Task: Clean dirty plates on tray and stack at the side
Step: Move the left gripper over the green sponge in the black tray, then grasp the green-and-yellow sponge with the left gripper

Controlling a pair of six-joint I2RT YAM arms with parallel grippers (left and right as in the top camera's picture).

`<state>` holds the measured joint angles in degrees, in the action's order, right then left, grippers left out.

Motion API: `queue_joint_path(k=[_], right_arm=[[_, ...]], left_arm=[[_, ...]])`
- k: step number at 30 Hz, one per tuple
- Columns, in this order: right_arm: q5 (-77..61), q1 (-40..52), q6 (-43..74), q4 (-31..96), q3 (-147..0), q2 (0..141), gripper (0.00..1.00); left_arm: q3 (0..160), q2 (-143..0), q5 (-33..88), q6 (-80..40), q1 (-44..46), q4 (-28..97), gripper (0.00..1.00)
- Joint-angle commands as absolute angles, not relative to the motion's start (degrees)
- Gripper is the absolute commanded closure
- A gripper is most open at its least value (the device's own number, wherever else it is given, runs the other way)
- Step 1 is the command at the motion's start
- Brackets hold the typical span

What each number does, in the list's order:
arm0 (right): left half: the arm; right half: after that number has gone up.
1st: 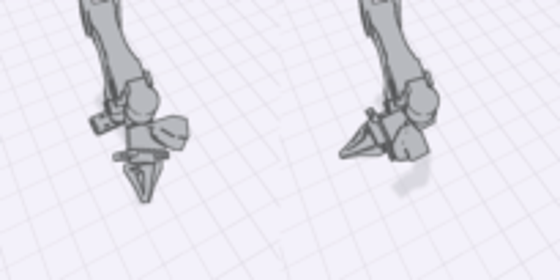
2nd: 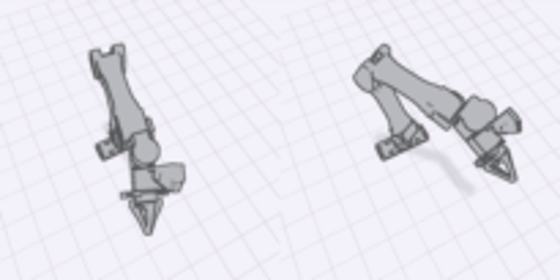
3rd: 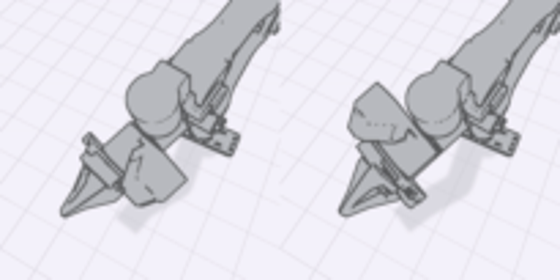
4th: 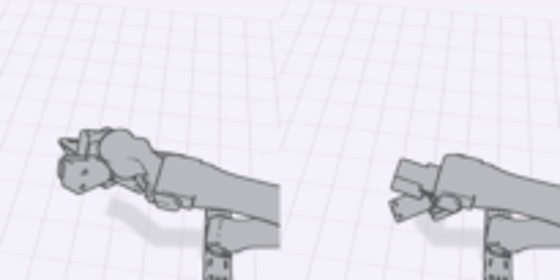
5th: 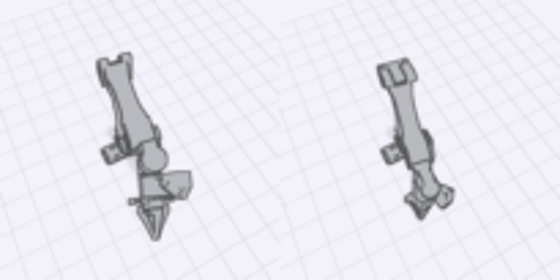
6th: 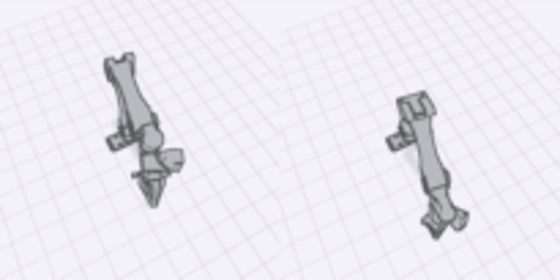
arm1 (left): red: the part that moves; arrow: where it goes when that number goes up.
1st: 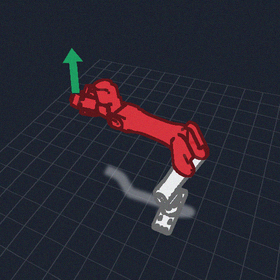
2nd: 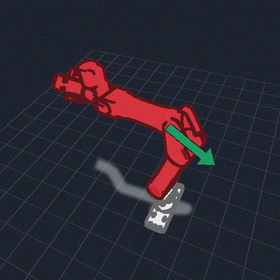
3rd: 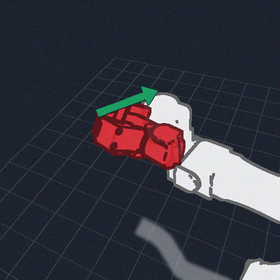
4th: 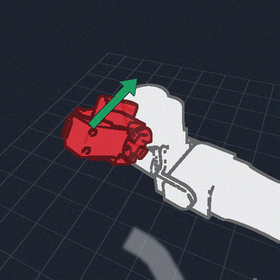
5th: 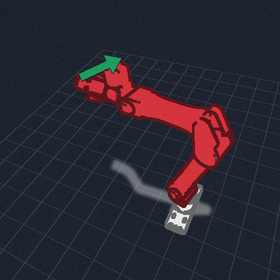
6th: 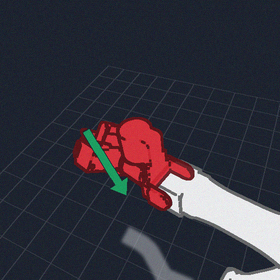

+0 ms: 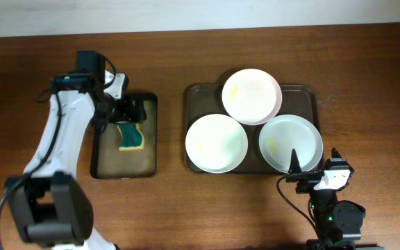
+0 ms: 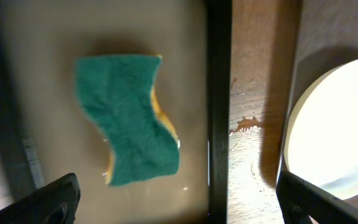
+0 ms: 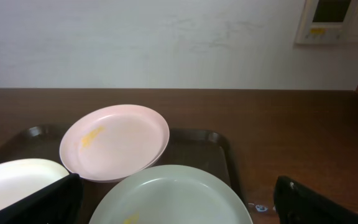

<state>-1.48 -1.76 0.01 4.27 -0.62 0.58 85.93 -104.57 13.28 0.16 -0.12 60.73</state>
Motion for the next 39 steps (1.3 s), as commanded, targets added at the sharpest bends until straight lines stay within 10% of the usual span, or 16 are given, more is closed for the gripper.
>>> queue_joint_path(k=[1,9,23,33,39], right_arm=[[-1.21,-1.52,0.21,4.54,-0.32,0.32,0.02],[-1.19,-1.52,0.21,4.54,-0.32,0.32,0.02],[-1.21,-1.52,0.21,4.54,-0.32,0.32,0.02],[-1.21,-1.52,0.21,4.54,-0.32,0.32,0.02],[-1.21,-1.52,0.21,4.54,-0.32,0.32,0.02]], left_arm=[[86.83,-109.8,16.47,-0.47,-0.23,60.73,0.01],[85.97,-114.28,-1.13,-11.33,-0.23,59.66,0.13],[79.35,-114.54,5.17,-12.19,-0.16,49.98,0.13],[73.87,-114.54,5.15,-12.19,-0.16,46.13,0.33],[73.71,-114.54,5.1,-12.19,-0.19,45.63,0.91]])
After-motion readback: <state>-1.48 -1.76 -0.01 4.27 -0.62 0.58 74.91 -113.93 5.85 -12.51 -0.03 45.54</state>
